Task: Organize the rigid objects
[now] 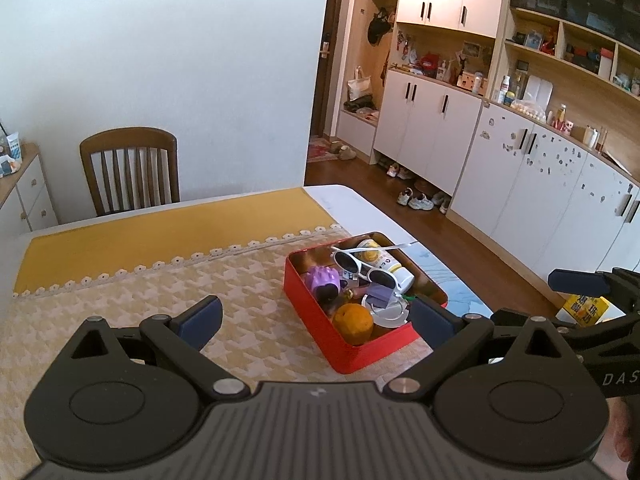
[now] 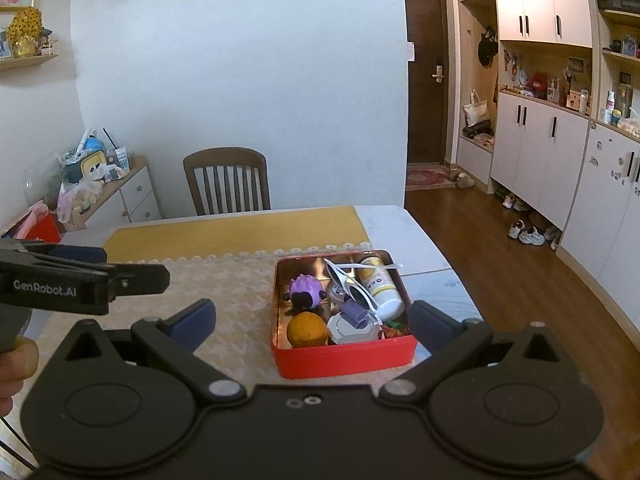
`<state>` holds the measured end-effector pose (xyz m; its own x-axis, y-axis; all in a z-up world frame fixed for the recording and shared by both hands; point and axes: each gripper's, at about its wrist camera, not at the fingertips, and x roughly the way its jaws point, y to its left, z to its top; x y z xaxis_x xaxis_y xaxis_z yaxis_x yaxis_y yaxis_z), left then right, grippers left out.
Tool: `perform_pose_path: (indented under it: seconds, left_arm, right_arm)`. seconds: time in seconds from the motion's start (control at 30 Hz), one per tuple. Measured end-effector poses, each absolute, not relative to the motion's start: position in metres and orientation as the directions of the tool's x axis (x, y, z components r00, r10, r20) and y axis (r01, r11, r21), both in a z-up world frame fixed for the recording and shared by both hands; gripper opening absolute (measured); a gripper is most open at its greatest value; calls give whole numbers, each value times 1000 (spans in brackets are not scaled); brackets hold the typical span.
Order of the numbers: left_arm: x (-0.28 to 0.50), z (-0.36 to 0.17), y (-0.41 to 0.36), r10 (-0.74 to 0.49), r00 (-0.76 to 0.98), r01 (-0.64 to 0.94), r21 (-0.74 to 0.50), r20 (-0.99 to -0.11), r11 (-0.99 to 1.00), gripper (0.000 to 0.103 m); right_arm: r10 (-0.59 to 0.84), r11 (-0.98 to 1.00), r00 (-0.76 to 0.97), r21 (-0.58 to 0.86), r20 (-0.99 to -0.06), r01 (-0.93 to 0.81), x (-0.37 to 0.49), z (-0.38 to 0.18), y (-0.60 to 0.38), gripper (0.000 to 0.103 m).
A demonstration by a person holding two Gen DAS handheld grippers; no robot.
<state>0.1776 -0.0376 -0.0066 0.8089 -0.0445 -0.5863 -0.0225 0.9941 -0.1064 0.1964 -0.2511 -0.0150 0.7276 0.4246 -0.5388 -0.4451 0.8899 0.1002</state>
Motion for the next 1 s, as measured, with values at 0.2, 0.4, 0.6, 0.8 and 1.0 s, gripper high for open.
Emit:
perform_pose_path:
  seconds: [0.2,0.4,0.6,0.8,1.0]
  left_arm:
    - [180,-8,-39,-47,809,-18,-104,-586,994,101]
    - [182,-10,-40,-32,811,-28,-94,-584,995,101]
    - [183,-14,-42,-39,812,-26,-103,-582,994,101]
    - [184,-16,-42,-39,810,-26,-102,-585,994,101]
    - [186,-18,-40,-45,809,-25,-110,-586,994,101]
  right_arm:
    - [427,888,724,101,-543,-448,199,-16,-249,103]
    - [421,892,725,102,-546,-441,200,-20,-251,103]
    - [418,894,726,104,-546,-436,201,-22,-253,103]
    - [412,897,722,110,-556,-427,202,-25,-251,103]
    - [413,898,720,118,-558,-423,200,-27,-251,103]
